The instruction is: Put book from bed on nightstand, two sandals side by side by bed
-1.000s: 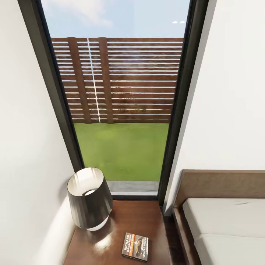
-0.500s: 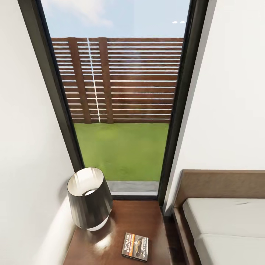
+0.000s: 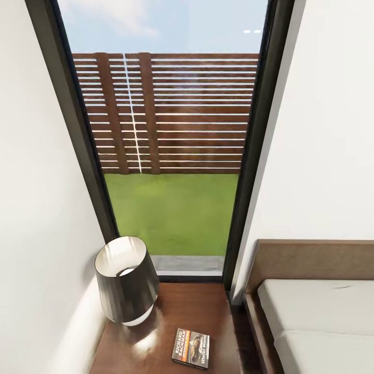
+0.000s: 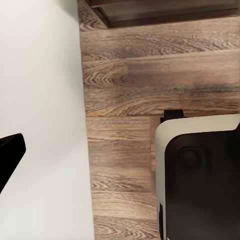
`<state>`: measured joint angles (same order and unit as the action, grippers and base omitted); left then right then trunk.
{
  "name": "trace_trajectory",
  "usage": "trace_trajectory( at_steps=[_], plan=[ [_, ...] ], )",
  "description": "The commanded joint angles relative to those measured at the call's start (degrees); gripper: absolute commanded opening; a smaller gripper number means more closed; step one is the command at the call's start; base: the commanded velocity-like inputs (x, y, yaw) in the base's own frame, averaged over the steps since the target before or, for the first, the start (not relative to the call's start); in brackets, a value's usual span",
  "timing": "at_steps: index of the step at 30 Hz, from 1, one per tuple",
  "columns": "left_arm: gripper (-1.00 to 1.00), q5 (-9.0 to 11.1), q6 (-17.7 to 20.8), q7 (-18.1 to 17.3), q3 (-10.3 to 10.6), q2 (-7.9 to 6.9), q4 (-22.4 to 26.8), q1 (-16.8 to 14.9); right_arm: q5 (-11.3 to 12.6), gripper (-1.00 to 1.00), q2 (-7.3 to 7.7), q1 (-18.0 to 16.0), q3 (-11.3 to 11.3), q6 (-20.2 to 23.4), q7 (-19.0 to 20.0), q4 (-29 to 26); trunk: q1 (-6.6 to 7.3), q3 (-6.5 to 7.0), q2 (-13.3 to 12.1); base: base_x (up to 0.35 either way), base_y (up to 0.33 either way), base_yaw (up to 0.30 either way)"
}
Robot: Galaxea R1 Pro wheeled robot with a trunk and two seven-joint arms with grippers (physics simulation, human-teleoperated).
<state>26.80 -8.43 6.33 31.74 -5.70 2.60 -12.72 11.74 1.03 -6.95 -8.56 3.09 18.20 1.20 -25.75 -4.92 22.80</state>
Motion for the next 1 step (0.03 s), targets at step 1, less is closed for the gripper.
trace_trajectory(
  at_steps=[1],
  plan=[
    [1.0,0.4,-0.1,0.2,0.5,-0.01,0.0,0.0,0.3,1.0,0.03,-0.1,-0.4,0.2,0.3,0.1,-0.03,-0.12,0.1,0.0,0.0,0.0]
  ],
)
